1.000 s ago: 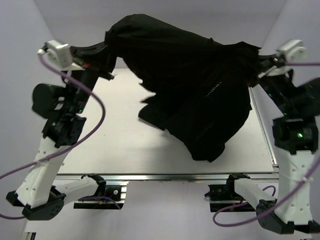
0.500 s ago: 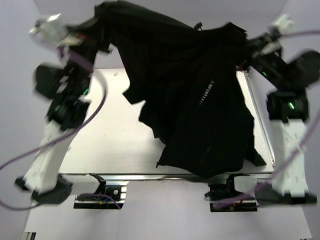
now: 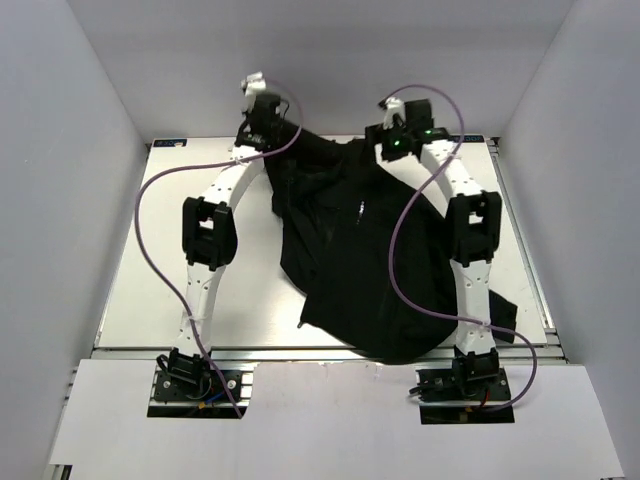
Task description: Zip up the jacket
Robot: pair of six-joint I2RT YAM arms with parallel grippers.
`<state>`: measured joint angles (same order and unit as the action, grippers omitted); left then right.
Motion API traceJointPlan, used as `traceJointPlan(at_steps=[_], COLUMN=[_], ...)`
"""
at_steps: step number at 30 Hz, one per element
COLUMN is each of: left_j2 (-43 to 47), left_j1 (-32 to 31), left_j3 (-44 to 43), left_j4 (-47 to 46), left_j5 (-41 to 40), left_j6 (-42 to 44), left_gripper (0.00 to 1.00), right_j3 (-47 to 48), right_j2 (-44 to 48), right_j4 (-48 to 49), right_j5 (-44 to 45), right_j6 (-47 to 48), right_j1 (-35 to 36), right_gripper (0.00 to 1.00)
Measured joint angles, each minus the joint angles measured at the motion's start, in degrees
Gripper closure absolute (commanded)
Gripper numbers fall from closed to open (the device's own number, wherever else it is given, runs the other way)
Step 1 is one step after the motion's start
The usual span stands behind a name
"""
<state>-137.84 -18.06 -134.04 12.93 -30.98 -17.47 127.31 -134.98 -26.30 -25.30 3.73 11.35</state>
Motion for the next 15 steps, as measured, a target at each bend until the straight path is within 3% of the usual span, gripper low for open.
traceJointPlan(at_steps=[4, 10, 15], left_j2=[-4.2, 0.8, 14.7], left_j1=[3.8, 9.3, 14.1], left_j3=[5.2, 6.2, 17.3], left_j4=[6.1, 12.7, 12.9], left_j5=[-1.3, -6.9, -9.5], left_j6=[-4.9, -9.9, -11.5], left_gripper=[1.0, 1.0, 1.0], right_j3=[-5.2, -34.4, -46.2], right_j2=[2.2, 32.6, 50.1], right_j4=[-4.9, -5.8, -8.0], right_j5=[5.4, 15.6, 22.7], right_j6=[-0.5, -4.7, -8.2], right_j1=[3.0, 3.3, 3.5], right_gripper=[0.11, 0.11, 0.11])
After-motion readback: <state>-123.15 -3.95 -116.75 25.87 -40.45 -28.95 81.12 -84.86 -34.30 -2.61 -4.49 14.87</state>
